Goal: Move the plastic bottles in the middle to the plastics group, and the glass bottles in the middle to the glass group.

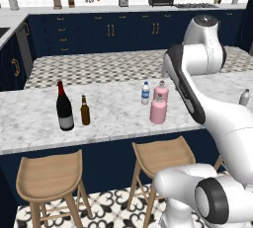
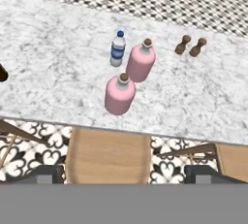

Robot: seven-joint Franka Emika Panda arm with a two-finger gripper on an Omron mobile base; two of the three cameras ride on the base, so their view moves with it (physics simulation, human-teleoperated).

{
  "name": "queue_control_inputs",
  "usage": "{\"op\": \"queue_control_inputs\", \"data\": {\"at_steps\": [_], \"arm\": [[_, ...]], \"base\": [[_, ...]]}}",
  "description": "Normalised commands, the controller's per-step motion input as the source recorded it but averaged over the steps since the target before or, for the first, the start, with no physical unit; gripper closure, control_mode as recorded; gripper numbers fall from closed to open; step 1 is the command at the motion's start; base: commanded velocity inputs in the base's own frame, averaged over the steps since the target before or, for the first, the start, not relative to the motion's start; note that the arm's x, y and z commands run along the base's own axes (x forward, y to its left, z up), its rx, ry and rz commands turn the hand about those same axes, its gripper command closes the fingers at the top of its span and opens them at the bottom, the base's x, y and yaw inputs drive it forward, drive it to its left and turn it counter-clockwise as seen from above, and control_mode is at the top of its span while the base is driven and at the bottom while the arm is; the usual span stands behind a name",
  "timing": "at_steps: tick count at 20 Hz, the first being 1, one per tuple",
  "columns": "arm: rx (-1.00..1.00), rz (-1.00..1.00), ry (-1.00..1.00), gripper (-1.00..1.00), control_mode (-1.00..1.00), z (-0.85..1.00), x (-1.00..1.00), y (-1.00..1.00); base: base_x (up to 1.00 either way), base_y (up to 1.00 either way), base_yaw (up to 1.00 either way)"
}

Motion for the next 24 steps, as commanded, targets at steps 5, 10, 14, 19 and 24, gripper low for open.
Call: {"op": "queue_control_inputs", "data": {"at_steps": [5, 10, 14, 19, 24], "arm": [[0.00, 0.01, 0.01, -1.00, -1.00, 0.00, 0.52, -0.20], [0.00, 0.00, 0.05, -1.00, -1.00, 0.00, 0.59, 0.00], [0.00, 0.00, 0.00, -1.00, -1.00, -0.22, 0.41, 0.00], [0.02, 0.00, 0.00, -1.00, -1.00, -0.36, 0.27, 0.00], [0.04, 0.00, 0.00, -1.00, -1.00, -0.31, 0.15, 0.00]], "base": [[0.00, 0.00, 0.00], [0.00, 0.00, 0.00], [0.00, 0.00, 0.00], [0.00, 0.00, 0.00], [0.00, 0.00, 0.00]]}}
